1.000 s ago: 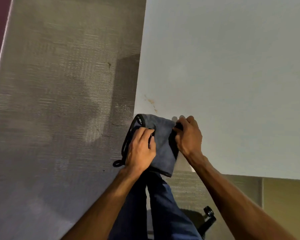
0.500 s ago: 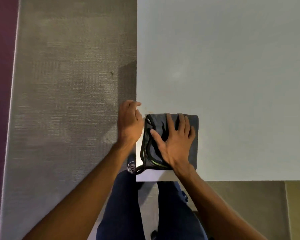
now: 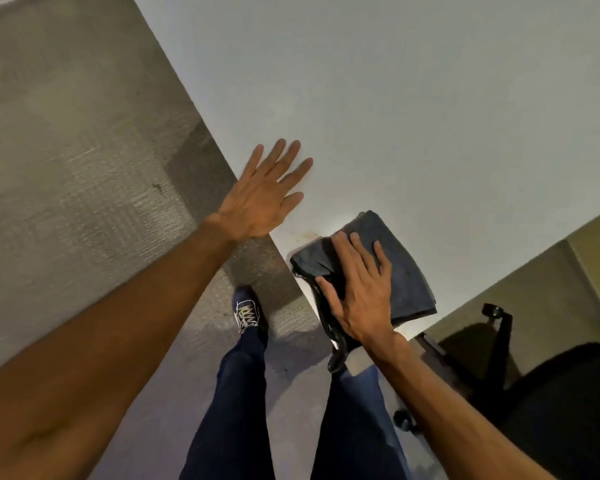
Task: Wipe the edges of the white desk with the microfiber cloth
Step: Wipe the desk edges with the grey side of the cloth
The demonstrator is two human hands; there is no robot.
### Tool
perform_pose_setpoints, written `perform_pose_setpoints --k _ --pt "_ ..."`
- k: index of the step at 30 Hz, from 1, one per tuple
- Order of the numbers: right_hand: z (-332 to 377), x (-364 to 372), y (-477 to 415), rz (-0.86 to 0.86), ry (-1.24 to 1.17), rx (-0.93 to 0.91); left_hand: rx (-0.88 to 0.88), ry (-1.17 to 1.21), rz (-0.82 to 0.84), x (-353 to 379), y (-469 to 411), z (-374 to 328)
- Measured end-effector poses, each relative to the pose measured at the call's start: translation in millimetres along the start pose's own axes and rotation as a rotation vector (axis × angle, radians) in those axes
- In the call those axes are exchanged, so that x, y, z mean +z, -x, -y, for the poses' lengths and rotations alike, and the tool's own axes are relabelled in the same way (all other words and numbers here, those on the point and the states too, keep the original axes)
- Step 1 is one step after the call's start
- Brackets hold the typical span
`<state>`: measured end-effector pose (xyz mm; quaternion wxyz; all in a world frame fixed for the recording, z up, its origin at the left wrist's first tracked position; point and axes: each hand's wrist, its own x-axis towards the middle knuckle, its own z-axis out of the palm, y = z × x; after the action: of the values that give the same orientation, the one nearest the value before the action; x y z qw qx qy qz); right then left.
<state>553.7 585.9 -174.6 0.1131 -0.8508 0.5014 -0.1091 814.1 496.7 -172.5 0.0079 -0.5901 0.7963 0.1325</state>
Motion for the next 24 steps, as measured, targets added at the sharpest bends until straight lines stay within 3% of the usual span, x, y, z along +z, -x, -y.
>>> perform_pose_setpoints --k 7,11,20,24 --pt "24 4 16 -0.098 0.102 0.049 0.121 -0.013 -0.121 -1 -21 12" --pt "32 6 5 -0.145 0.110 0.072 0.209 -0.056 -0.096 -5 -51 20" --pt "53 19 -72 -0.153 0.117 0.116 0.202 -0.059 -0.107 -2 -56 20" --pt "51 12 -41 -0.133 0.125 0.099 0.214 -0.054 -0.128 -3 -54 19"
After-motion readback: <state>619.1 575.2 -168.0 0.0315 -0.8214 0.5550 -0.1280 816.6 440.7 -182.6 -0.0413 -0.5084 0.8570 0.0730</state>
